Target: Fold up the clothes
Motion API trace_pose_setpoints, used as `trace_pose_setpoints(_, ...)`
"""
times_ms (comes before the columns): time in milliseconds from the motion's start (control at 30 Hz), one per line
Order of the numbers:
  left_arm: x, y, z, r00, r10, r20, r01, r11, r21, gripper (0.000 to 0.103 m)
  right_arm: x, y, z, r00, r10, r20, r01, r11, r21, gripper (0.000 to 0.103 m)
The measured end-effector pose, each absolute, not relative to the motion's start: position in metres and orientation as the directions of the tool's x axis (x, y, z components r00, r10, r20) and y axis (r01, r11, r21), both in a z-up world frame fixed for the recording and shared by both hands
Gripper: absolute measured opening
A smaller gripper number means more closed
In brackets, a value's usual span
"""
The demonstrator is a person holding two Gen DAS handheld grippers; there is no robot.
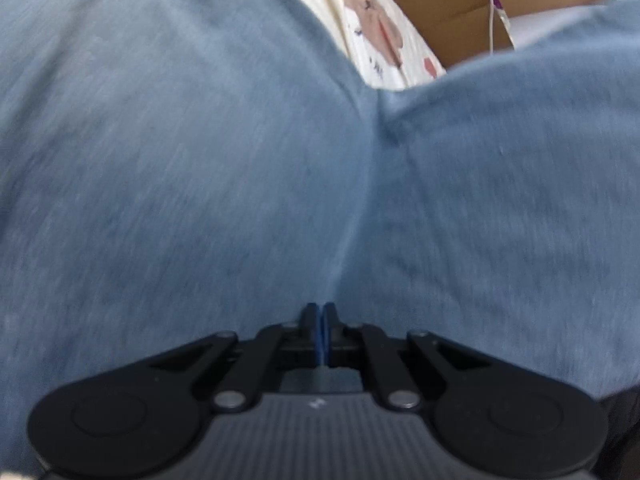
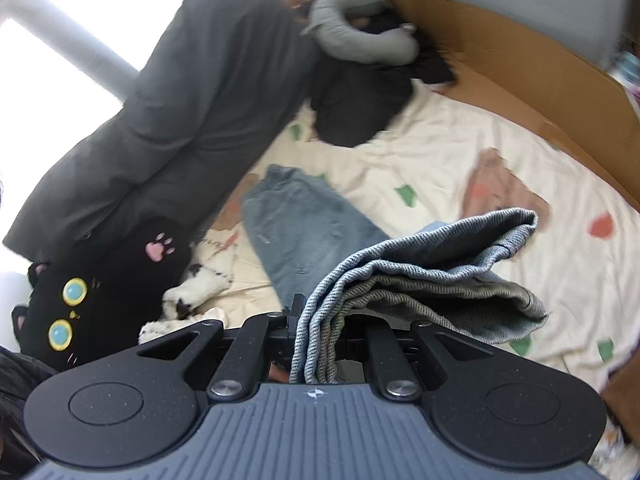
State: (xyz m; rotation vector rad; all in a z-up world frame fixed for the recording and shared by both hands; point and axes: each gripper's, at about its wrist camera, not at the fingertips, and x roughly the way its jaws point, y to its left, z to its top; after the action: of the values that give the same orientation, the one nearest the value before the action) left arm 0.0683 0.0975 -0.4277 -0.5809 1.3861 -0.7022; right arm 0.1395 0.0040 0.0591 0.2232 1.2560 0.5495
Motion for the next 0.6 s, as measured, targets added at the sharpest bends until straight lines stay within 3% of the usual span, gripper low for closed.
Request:
trace_pose_setpoints(367,0.059,0.119,-0.419,-0.022,-0.721,-0.693,0.1,0.688,-0.719,0.008,0.204,0.093,0.026,0.09,0.62,-0.779,-0.414,0.735,0.537,0.008)
trace_pose_setpoints(600,0.067,0.165,-0.382,0.123,-0.617,-0.778,0.026,0.785,-0.619,0.01,0.237,0.143,-0.018,0.048,0.668,-0.743,-0.397,0.695,0.599,0.008)
